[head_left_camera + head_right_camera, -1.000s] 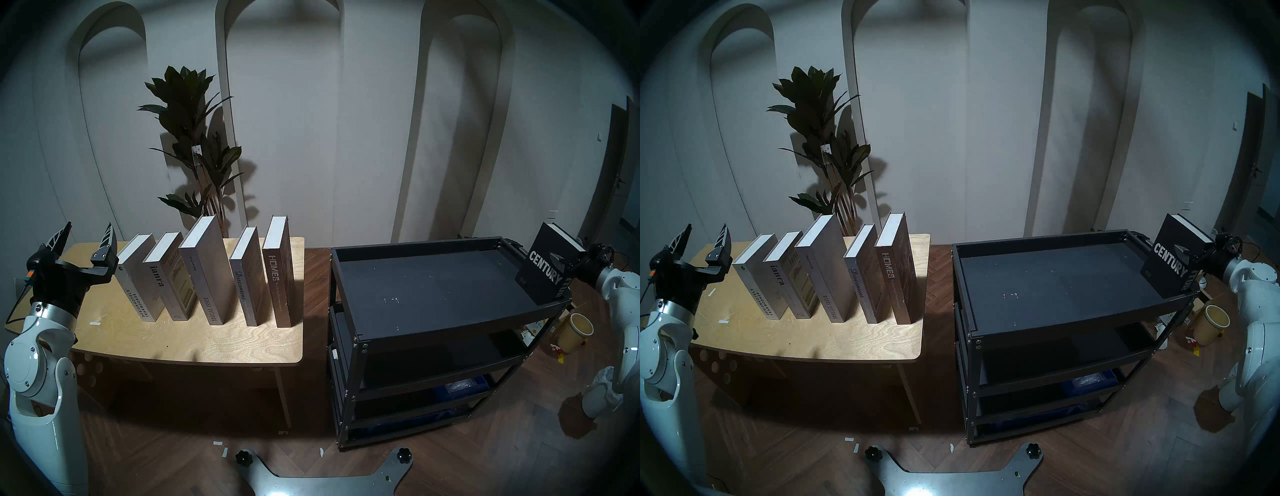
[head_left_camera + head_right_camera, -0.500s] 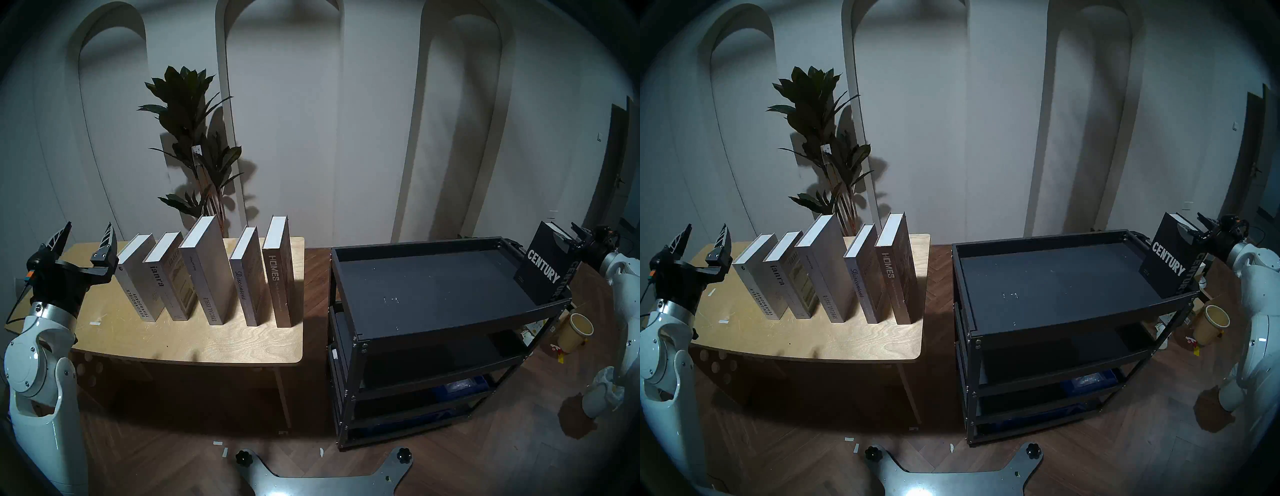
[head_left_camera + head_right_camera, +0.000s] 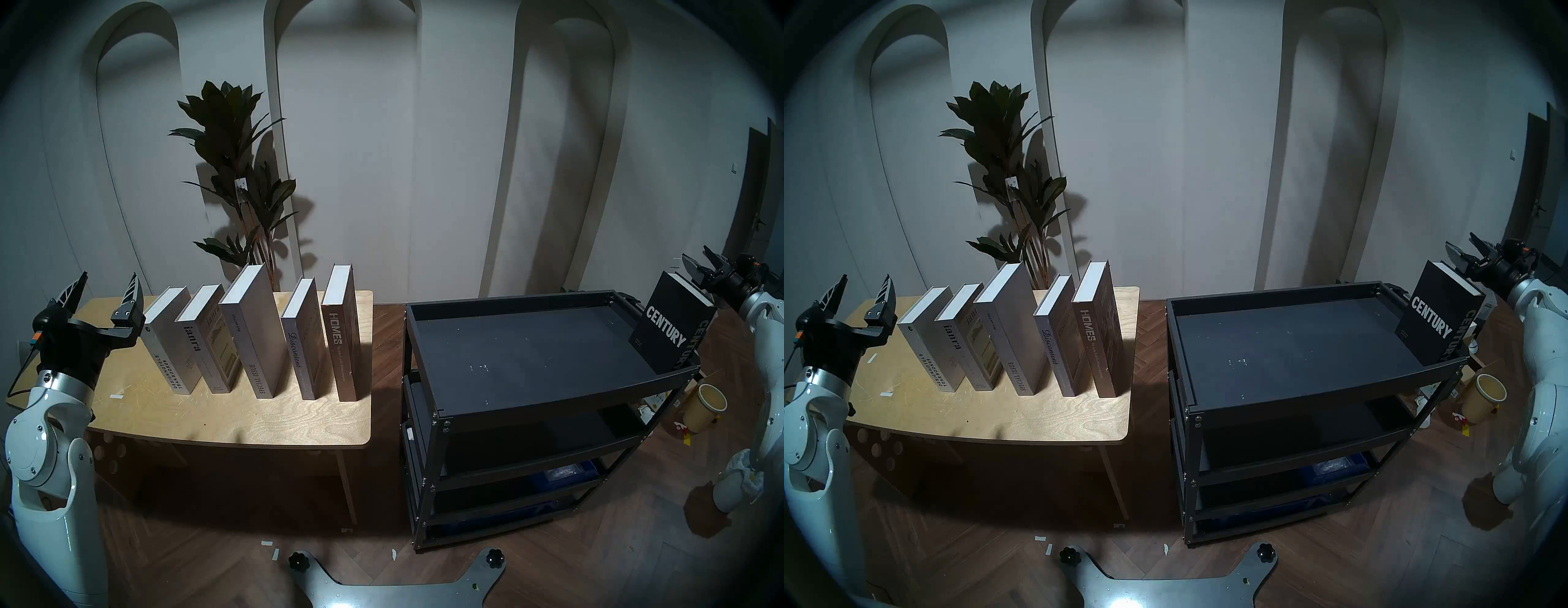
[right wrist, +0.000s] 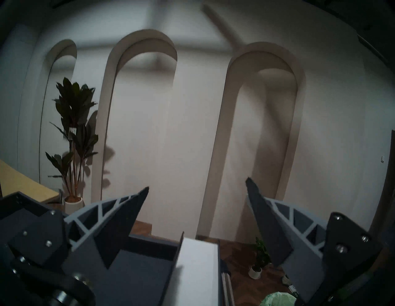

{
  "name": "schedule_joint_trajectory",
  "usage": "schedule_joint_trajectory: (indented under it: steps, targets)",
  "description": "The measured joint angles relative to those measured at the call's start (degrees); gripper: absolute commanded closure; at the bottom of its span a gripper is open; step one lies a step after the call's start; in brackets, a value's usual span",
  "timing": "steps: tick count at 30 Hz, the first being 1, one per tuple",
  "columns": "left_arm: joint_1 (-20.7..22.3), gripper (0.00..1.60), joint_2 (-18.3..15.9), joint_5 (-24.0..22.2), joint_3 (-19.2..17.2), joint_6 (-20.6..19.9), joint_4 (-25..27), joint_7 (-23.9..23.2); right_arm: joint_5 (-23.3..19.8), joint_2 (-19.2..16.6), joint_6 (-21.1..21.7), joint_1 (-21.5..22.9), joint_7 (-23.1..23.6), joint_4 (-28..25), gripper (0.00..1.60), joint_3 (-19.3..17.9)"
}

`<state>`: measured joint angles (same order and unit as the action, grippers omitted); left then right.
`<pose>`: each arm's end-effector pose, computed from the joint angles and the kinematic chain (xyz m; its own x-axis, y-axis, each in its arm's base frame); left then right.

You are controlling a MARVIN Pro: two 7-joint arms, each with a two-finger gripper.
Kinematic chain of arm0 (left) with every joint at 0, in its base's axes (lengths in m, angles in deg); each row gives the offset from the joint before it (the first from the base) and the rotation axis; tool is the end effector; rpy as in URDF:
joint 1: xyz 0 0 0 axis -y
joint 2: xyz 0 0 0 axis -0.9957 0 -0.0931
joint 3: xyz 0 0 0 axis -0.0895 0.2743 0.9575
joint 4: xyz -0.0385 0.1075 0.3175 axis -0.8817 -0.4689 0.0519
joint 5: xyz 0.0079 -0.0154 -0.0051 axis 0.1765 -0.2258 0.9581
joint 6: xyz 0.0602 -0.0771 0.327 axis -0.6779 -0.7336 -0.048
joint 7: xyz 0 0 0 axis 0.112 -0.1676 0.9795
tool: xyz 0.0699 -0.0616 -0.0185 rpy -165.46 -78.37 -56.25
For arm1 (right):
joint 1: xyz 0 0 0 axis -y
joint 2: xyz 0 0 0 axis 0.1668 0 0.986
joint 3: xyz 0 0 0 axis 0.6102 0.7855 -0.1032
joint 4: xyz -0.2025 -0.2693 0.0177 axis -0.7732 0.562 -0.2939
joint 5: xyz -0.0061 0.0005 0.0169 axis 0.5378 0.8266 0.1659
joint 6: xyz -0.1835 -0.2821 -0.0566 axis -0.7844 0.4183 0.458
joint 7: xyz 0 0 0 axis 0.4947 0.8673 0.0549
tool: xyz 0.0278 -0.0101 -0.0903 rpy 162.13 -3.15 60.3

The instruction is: Move the books from the display table onto the shelf, standing them upright with spines facing out and tallest at one end

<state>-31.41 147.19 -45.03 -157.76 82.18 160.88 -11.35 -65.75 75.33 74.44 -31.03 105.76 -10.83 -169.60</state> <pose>0.2630 0.2308 -0.1449 -0.2884 -0.2111 0.9340 0.1847 -0.9693 -0.1620 0.4655 -0.5252 -0.1072 -0.1491 0.1203 0.9815 0.1504 -0.9783 0.1427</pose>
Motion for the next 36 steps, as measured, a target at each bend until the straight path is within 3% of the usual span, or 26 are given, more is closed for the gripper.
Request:
schedule_joint_trajectory:
  steps: [15,23,36]
  targets:
    - [0.03,0.00,0.00,0.06,0.00,0.00,-0.26,-0.11,-4.87,9.12,1.74,-0.26,6.43,-8.02,0.00,-1.37]
    - [0.03,0.00,-0.02,0.09,0.02,0.00,-0.44,-0.17,-5.98,14.18,3.03,-1.15,8.76,-11.42,0.00,0.78]
    - [0.05,0.00,-0.03,0.15,0.02,-0.01,-0.85,-0.30,-7.16,23.61,5.45,-5.13,11.86,-16.61,0.00,7.37]
